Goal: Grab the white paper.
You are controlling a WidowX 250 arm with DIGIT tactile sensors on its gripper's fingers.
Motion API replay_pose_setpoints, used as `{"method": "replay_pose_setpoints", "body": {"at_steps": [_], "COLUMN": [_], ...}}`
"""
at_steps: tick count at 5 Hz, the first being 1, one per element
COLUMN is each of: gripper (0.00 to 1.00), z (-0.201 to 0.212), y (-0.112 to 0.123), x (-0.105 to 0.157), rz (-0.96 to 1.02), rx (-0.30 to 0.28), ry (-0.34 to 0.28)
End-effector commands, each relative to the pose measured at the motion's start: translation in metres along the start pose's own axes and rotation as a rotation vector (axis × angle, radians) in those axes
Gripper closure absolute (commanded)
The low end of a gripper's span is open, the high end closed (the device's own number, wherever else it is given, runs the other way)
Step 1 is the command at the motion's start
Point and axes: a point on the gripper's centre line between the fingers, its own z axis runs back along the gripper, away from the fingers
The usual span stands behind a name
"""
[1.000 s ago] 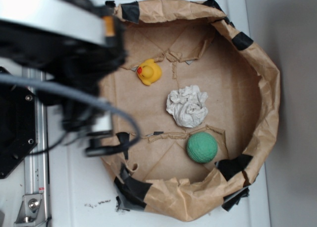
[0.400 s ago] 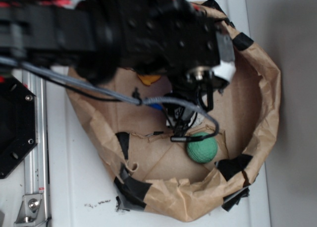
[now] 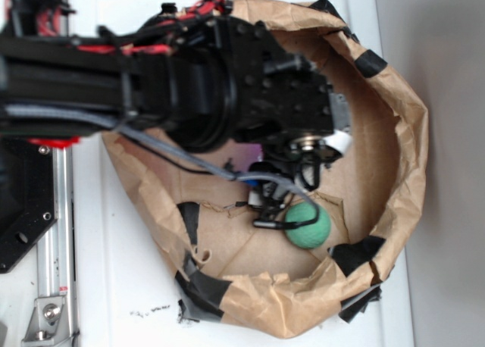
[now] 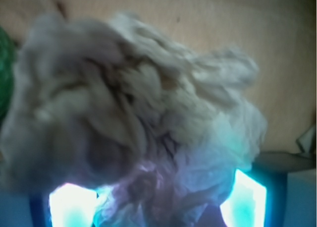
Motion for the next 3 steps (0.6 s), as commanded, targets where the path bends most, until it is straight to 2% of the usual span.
{"method": "replay_pose_setpoints", "body": {"at_steps": [1,2,3], "gripper": [1.00,1.00,1.00], "z": [0.036,0.087,0.137], "y": [-0.003,0.003,0.004], "x": [0.013,0.000,-0.019], "rz": [-0.002,0.027,0.064], "rx": [-0.021,0.001,-0.013], "ry": [-0.053,-0.138,-0.113]}}
